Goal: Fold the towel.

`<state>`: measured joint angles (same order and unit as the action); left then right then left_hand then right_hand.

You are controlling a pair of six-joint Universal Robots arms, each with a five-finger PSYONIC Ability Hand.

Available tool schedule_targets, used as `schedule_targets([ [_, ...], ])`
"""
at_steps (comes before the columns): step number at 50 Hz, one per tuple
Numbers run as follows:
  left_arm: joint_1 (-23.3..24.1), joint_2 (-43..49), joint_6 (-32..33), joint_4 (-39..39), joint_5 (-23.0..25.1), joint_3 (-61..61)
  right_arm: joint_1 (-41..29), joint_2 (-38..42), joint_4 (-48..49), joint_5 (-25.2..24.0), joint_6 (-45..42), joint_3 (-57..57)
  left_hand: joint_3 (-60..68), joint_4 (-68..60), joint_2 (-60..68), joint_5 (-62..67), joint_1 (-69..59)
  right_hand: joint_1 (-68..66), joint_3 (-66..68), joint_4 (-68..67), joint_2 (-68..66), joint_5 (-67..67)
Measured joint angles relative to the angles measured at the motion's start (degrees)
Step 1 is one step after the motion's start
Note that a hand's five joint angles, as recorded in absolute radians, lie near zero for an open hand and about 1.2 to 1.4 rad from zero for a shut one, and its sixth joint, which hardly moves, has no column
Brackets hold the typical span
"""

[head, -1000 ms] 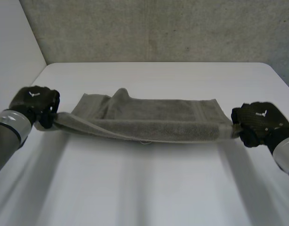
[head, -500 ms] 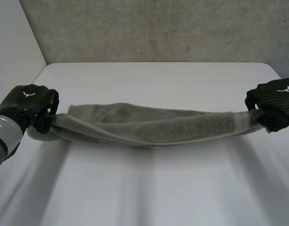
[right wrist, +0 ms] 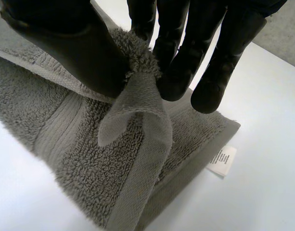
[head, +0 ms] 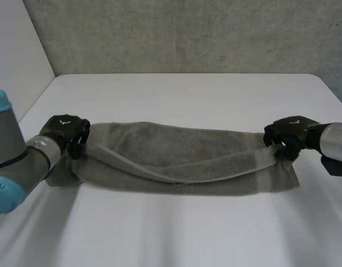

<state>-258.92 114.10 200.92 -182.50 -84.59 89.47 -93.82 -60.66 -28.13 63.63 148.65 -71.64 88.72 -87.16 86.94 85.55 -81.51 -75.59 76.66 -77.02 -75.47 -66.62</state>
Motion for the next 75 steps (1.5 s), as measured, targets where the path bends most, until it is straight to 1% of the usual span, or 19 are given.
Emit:
schedule_targets([
  [6,0.42,5.83,-0.27,-0.83,-0.06,-6.87,-1.95,5.02,2.20,1.69,3.19,4.88,0.01,0.00,0.00,0.00,0.00,-0.08,0.00,0.00,0.00,0.00],
  [13,1.50,14.04,-0.32,-3.68,-0.17,-16.14,-3.91,10.41,9.15,3.71,8.82,9.05,0.03,0.00,0.00,0.00,0.00,-0.11,0.01,0.00,0.00,0.00],
  [20,2.56,19.24,0.21,-7.29,-0.41,-21.39,-4.80,13.11,14.90,6.75,12.45,11.12,-0.11,0.00,0.00,0.00,0.00,-0.11,0.01,0.00,0.00,0.00],
  [26,2.92,22.73,0.52,-9.18,-1.46,-24.79,-5.18,15.32,17.70,10.12,13.37,12.61,-4.96,3.89,-3.55,-1.25,0.05,-0.11,0.02,0.00,0.00,0.00],
  [29,2.96,23.95,0.70,-9.37,-1.85,-25.94,-5.23,16.02,17.99,11.33,13.31,13.04,-13.29,12.20,-11.53,-9.09,6.02,-0.11,0.02,0.00,0.00,0.00],
  [30,3.00,24.41,0.78,-9.40,-1.94,-26.41,-5.24,16.30,18.05,11.87,13.25,13.21,-19.60,18.24,-18.00,-15.94,12.56,-0.11,0.02,0.00,0.00,0.00],
  [31,3.03,24.77,0.85,-9.40,-1.98,-26.73,-5.25,16.47,18.08,12.18,13.19,13.33,-22.65,21.86,-21.48,-19.74,16.28,-0.11,0.01,0.00,0.00,0.00],
  [34,3.31,25.47,1.03,-9.57,-1.90,-27.36,-5.25,16.89,18.08,12.72,13.12,13.53,-30.54,29.05,-28.76,-27.37,23.46,0.62,-1.45,1.89,0.37,1.38],
  [39,4.12,25.94,1.28,-11.04,-1.79,-27.62,-5.24,17.51,18.10,13.06,13.13,13.82,-38.02,36.10,-36.04,-35.07,30.39,10.77,-12.00,12.09,10.80,11.95],
  [40,4.31,26.02,1.33,-11.67,-1.82,-27.62,-5.24,17.64,18.10,13.14,13.11,13.89,-41.93,39.55,-39.85,-38.48,34.15,18.25,-19.20,19.43,18.22,19.61],
  [41,4.38,26.06,1.34,-11.93,-1.84,-27.62,-5.24,17.71,18.11,13.21,13.09,13.91,-43.94,41.96,-41.78,-40.93,36.08,21.70,-21.63,21.92,21.54,22.21],
  [42,4.53,26.14,1.37,-12.56,-1.90,-27.61,-5.24,17.84,18.11,13.38,13.03,13.97,-47.93,46.02,-45.54,-45.04,40.15,29.32,-29.88,29.65,29.07,30.14],
  [43,4.66,26.20,1.39,-13.07,-1.96,-27.60,-5.24,17.92,18.11,13.58,12.96,14.01,-49.87,47.88,-47.54,-47.11,42.27,33.50,-33.63,33.97,32.72,34.59],
  [49,5.08,26.43,1.43,-14.69,-2.18,-27.61,-5.08,17.98,18.45,16.08,12.56,14.08,-52.34,49.96,-50.17,-49.74,44.29,41.39,-42.14,43.01,41.02,44.09],
  [52,5.12,26.37,1.44,-14.86,-2.23,-27.65,-4.94,17.79,19.05,17.44,12.36,14.08,-52.40,49.99,-50.17,-49.82,44.29,42.90,-43.56,44.07,42.35,45.57],
  [57,5.03,25.77,1.42,-14.83,-2.23,-27.55,-4.74,16.92,21.54,19.25,11.17,13.72,-52.40,49.99,-50.17,-49.91,44.30,42.37,-43.41,43.94,42.18,43.50],
  [66,4.18,22.41,1.38,-14.40,-1.89,-25.24,-5.03,14.67,25.46,21.07,8.35,11.13,-52.26,49.98,-50.01,-49.20,44.29,42.91,-43.62,44.13,42.43,44.52],
  [70,3.48,19.94,1.34,-14.14,-1.61,-23.12,-5.21,12.59,25.93,20.70,7.99,8.68,-52.03,49.94,-49.86,-48.83,44.18,42.91,-43.62,44.13,42.43,44.52],
  [75,2.19,14.31,1.25,-13.76,-0.99,-18.63,-5.21,5.70,25.93,16.73,7.96,3.01,-49.66,48.26,-47.93,-46.32,42.74,42.89,-43.62,44.13,42.43,44.35],
])
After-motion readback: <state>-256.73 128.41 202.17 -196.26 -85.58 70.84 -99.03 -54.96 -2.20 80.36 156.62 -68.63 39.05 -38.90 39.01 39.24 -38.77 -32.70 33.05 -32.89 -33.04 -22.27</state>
